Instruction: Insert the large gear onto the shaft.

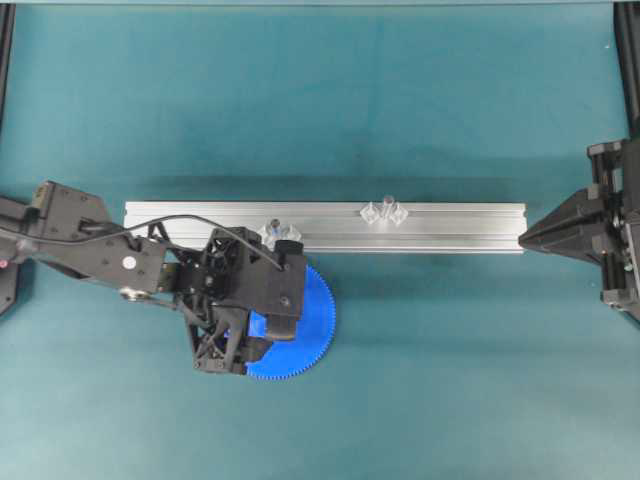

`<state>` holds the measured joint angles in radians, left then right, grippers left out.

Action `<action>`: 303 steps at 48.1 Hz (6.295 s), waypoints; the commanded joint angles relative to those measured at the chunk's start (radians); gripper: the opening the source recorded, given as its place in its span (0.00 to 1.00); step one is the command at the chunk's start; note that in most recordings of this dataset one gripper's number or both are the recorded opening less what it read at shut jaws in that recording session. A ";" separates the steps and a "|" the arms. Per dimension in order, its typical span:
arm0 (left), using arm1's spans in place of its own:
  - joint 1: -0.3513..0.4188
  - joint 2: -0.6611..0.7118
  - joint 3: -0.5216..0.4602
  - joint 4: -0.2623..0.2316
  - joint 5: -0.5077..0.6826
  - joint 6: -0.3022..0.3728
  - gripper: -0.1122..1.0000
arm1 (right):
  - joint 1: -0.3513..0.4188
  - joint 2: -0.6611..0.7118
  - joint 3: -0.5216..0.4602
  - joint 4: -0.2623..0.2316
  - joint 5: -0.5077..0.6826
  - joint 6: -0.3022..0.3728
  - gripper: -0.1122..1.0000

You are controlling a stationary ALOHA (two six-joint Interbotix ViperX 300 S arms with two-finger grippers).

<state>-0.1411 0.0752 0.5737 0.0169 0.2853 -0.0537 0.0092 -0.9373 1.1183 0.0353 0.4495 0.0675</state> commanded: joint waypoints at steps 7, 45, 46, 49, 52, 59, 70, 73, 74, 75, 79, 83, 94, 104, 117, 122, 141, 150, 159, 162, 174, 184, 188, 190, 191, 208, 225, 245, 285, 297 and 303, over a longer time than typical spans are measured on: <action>0.043 -0.002 -0.038 0.002 -0.006 0.000 0.91 | 0.005 0.006 -0.012 0.000 -0.005 0.003 0.22; 0.000 0.055 -0.051 0.002 0.048 -0.026 0.92 | 0.011 -0.003 0.002 0.000 -0.011 0.006 0.22; 0.002 0.058 -0.052 0.002 0.048 -0.026 0.92 | 0.011 -0.003 0.002 0.000 -0.011 0.006 0.22; 0.003 0.069 -0.057 0.002 0.046 -0.026 0.92 | 0.011 -0.003 0.003 0.000 -0.012 0.006 0.22; 0.006 0.075 -0.061 0.003 0.046 -0.025 0.92 | 0.012 -0.003 0.005 0.000 -0.015 0.006 0.22; 0.006 0.081 -0.064 0.002 0.051 -0.026 0.92 | 0.011 -0.005 0.005 0.002 -0.015 0.006 0.22; 0.008 0.083 -0.055 0.003 0.098 -0.023 0.92 | 0.012 -0.005 0.006 0.002 -0.015 0.008 0.22; 0.015 0.084 -0.055 0.003 0.114 -0.025 0.92 | 0.012 -0.005 0.005 0.002 -0.015 0.008 0.22; 0.020 0.084 -0.054 0.003 0.117 -0.025 0.92 | 0.012 -0.005 0.006 0.002 -0.015 0.006 0.22; 0.023 0.084 -0.054 0.002 0.120 -0.023 0.92 | 0.012 -0.005 0.006 0.002 -0.015 0.008 0.22; 0.029 0.083 -0.055 0.003 0.129 -0.021 0.92 | 0.012 -0.005 0.006 0.002 -0.015 0.008 0.22; 0.029 0.078 -0.058 0.003 0.140 -0.018 0.92 | 0.012 -0.005 0.006 0.003 -0.015 0.008 0.22; 0.029 0.089 -0.061 0.003 0.158 -0.018 0.92 | 0.012 -0.005 0.008 0.003 -0.015 0.008 0.22; 0.029 0.087 -0.063 0.003 0.158 -0.017 0.91 | 0.012 -0.005 0.011 0.003 -0.026 0.008 0.22; 0.029 0.091 -0.080 0.003 0.158 -0.015 0.82 | 0.012 -0.005 0.015 0.003 -0.032 0.008 0.22; 0.031 0.094 -0.084 0.003 0.160 -0.005 0.80 | 0.012 -0.005 0.015 0.003 -0.032 0.008 0.22; 0.031 0.087 -0.137 0.005 0.160 0.029 0.80 | 0.012 -0.017 0.015 0.003 -0.031 0.008 0.22; 0.031 0.074 -0.167 0.005 0.160 0.066 0.80 | 0.012 -0.026 0.015 0.003 -0.026 0.008 0.22; 0.031 0.060 -0.209 0.005 0.160 0.094 0.80 | 0.012 -0.028 0.015 0.003 -0.025 0.008 0.22; 0.034 0.055 -0.222 0.003 0.160 0.098 0.80 | 0.012 -0.028 0.015 0.002 -0.025 0.008 0.22; 0.066 0.034 -0.293 0.005 0.158 0.103 0.80 | 0.012 -0.032 0.020 0.003 -0.031 0.008 0.22; 0.100 0.034 -0.354 0.005 0.150 0.201 0.80 | 0.012 -0.051 0.025 0.002 -0.031 0.008 0.22; 0.114 0.044 -0.380 0.005 0.149 0.235 0.80 | 0.012 -0.058 0.029 0.002 -0.032 0.008 0.22; 0.123 0.054 -0.394 0.005 0.149 0.247 0.80 | 0.012 -0.061 0.031 0.003 -0.032 0.008 0.22; 0.129 0.060 -0.403 0.005 0.149 0.253 0.80 | 0.012 -0.064 0.032 0.003 -0.034 0.008 0.22; 0.196 0.160 -0.508 0.005 0.126 0.351 0.80 | 0.014 -0.086 0.032 0.002 -0.037 0.008 0.22; 0.252 0.213 -0.535 0.005 0.124 0.368 0.80 | 0.012 -0.117 0.041 0.002 -0.031 0.008 0.22; 0.282 0.236 -0.554 0.005 0.129 0.390 0.80 | 0.012 -0.123 0.043 0.002 -0.031 0.008 0.22; 0.295 0.233 -0.538 0.005 0.130 0.385 0.80 | 0.012 -0.123 0.043 0.003 -0.035 0.008 0.22; 0.295 0.239 -0.543 0.005 0.129 0.370 0.80 | 0.012 -0.123 0.041 0.002 -0.038 0.008 0.22; 0.295 0.242 -0.541 0.005 0.130 0.354 0.80 | 0.012 -0.123 0.040 0.002 -0.038 0.008 0.22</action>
<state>0.1335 0.3298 0.0445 0.0184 0.4203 0.3053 0.0199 -1.0661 1.1704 0.0368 0.4203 0.0675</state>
